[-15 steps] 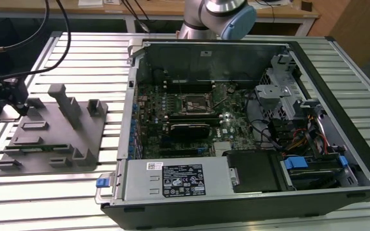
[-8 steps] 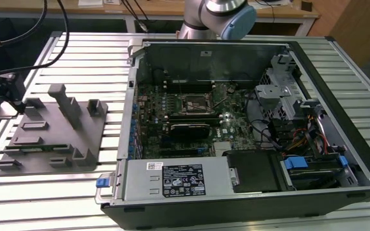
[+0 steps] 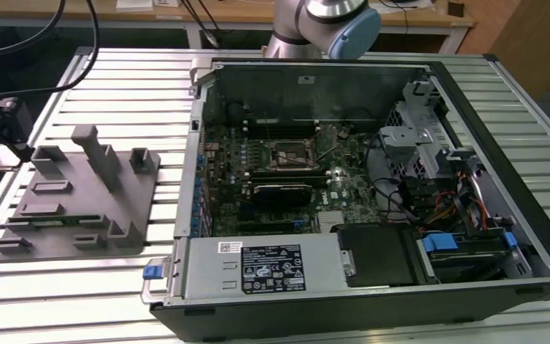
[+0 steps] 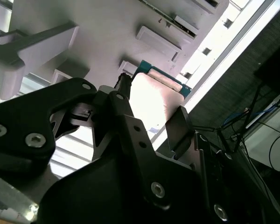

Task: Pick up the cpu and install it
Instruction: 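Pick up the cpu and move it towards the insertion slot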

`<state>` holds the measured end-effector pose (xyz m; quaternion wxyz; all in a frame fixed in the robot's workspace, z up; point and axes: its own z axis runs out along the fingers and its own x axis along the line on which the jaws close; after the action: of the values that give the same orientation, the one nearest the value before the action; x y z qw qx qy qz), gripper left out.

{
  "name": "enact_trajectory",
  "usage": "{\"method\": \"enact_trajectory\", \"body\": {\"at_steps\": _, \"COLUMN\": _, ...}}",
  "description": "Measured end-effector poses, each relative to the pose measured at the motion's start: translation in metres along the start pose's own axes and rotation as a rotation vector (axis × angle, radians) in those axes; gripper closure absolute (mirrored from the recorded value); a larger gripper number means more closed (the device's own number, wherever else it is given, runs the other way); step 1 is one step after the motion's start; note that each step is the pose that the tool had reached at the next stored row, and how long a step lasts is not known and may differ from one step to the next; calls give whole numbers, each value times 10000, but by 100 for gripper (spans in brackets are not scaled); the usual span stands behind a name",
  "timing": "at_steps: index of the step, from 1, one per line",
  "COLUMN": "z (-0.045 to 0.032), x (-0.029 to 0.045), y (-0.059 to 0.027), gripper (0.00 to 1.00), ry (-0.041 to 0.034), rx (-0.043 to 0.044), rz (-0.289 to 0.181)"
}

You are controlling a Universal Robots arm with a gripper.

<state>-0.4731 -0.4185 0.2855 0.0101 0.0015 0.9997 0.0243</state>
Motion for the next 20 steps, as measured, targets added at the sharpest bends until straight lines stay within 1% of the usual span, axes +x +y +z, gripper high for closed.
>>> {"method": "enact_trajectory", "body": {"at_steps": 6, "z": -127, "x": -3, "y": 7, "gripper": 46, "ry": -1, "rx": 0, "rz": 0}}
{"method": "enact_trajectory", "body": {"at_steps": 20, "z": -460, "x": -15, "y": 25, "gripper": 46, "ry": 1, "rx": 1, "rz": -1}}
